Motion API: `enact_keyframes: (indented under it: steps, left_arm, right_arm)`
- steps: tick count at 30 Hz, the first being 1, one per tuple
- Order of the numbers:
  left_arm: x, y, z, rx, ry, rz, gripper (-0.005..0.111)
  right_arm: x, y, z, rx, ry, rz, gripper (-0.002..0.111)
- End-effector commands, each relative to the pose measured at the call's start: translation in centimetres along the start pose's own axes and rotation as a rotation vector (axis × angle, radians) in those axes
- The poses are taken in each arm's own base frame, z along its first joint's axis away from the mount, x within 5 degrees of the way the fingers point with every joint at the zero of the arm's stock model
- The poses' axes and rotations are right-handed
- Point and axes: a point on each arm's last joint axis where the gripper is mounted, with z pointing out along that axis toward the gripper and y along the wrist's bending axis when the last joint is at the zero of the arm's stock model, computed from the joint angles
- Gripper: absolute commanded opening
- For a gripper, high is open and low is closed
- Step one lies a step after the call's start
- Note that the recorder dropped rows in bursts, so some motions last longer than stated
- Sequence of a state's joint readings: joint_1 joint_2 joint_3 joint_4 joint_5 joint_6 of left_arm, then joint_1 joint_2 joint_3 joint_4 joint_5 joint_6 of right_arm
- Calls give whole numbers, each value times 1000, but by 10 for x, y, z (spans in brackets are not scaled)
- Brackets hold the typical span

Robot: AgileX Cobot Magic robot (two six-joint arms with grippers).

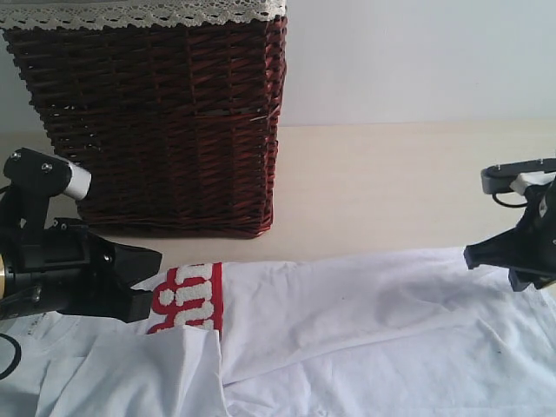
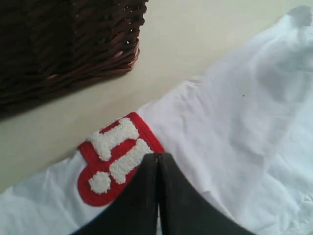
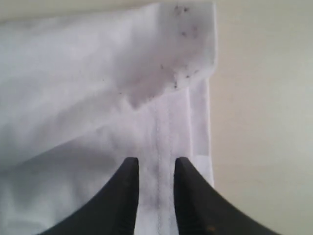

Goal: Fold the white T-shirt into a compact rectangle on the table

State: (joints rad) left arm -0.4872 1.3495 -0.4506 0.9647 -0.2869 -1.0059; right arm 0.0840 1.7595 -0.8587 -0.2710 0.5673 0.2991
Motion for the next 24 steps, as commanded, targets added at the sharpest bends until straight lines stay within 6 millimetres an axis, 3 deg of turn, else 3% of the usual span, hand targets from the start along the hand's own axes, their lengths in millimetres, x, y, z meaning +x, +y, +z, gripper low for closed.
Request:
enact_keyframes:
  steps: [1,5,14,21,24]
  left_arm:
    - [-1,-1,-2,7,-13,-5,0]
    - [0,-1,-2,7,-11,-3,0]
    - [13,-1,-3,4,28,-11,0]
    - [14,-1,-3,4,29,-11,0]
    - [11,8,-10,-75,23,-30,0]
  right_arm:
    - [7,-2,-7,-2,8,16,27]
    - [20,-1,7,4,79,6,27]
    - [25,-2,4,10,125,21,27]
    - [22,-5,-16,9,58,25,27]
    - [16,-10,-44,22,49,5,27]
